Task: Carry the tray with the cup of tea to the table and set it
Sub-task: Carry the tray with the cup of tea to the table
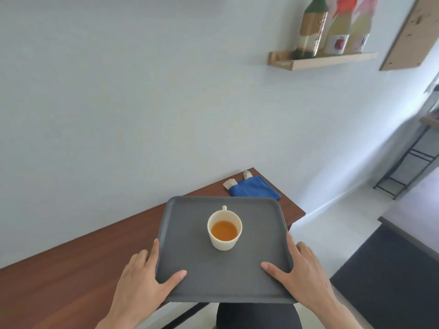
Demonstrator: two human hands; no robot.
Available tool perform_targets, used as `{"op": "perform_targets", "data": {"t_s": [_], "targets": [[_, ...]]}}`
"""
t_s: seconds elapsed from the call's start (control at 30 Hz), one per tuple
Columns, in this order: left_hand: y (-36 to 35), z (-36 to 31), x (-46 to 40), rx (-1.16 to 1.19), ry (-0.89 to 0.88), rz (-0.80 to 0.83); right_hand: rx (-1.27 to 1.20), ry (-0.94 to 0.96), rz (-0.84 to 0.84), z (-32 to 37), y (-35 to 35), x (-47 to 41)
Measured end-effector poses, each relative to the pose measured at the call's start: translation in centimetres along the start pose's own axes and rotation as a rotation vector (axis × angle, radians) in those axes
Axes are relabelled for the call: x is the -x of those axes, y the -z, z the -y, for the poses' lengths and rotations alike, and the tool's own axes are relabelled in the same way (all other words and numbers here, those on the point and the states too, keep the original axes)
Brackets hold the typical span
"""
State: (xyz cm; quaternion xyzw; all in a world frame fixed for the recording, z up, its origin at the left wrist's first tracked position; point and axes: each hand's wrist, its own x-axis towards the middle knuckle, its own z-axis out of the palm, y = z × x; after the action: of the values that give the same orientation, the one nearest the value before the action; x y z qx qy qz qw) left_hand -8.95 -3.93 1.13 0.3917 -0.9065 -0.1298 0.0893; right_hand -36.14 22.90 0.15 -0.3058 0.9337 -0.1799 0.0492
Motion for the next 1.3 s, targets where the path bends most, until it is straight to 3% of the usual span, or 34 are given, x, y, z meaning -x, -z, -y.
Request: {"op": "perform_targets", "data": {"t_s": [0.3, 0.67, 1.03, 1.3], "targets": [[-2.6, -10.4, -1.2, 0.061, -0.293, 0.061, 0.059, -0.252, -0.124, -8.9, 5.9, 7.7], [-8.0, -29.0, -0.6, 0.096, -0.597, 0.127, 0.07, -0.54, -0.247, -22.7, 12.6, 16.6], [-14.9, -49.2, 3.8, 0.164, -0.742, 0.23, 0.082, -0.699, -0.347, -39.6, 19.3, 22.7], [-18.2, -59.9, 5.8, 0.152, -0.845, 0.276, 0.084, -0.804, -0.371, -48.4, 21.9, 25.4]]}}
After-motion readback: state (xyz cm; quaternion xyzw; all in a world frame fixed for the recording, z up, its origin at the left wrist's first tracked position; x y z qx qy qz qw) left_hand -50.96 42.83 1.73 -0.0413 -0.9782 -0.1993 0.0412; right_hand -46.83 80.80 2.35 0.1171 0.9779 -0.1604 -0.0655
